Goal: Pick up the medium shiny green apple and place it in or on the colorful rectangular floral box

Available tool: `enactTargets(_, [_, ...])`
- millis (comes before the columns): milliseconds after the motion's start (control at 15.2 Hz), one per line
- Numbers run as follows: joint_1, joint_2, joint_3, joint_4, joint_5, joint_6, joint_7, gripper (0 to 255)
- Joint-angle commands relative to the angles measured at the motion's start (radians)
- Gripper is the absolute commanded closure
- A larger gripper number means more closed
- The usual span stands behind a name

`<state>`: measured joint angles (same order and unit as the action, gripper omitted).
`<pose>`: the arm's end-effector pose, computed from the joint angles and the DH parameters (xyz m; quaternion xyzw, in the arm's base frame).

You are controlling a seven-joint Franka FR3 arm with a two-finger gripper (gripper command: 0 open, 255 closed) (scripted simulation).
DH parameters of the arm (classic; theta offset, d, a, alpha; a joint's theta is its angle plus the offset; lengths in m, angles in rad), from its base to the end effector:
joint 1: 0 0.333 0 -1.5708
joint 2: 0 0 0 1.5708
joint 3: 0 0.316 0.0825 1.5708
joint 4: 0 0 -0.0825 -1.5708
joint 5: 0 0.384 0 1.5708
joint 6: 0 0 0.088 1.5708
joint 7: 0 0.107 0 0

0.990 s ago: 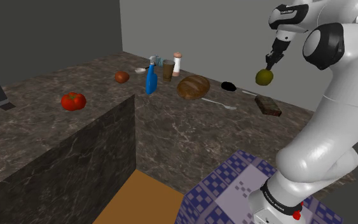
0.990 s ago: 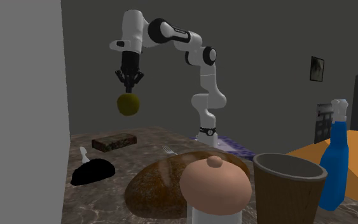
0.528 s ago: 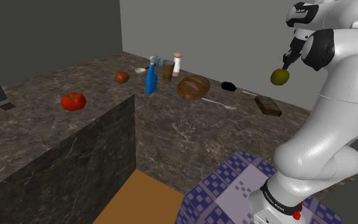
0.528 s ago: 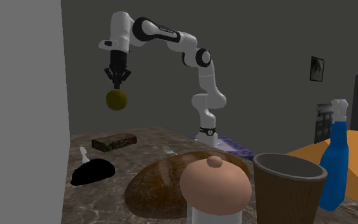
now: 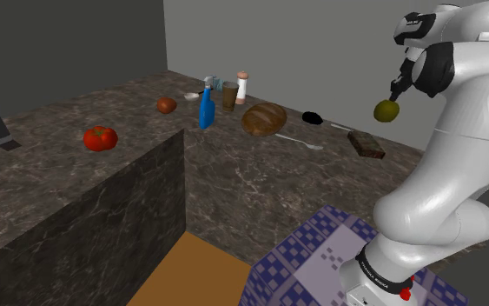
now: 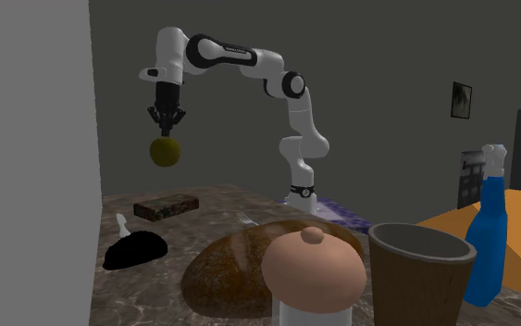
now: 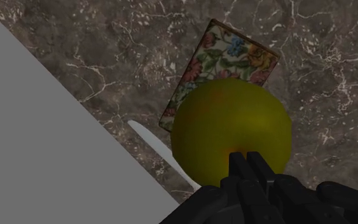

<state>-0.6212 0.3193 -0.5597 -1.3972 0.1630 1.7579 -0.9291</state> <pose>0.3096 -0.5763 0.5556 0.9915 -0.1219 0.0198 0.0399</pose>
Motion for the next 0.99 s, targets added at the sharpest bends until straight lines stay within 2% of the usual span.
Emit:
enactTargets(0, [0.004,-0.004,0.000,-0.034,-0.002,0.030,-0.001,255])
enactTargets(924, [0.018,0.002,0.008,-0.215,0.007,0.216,-0.010,255])
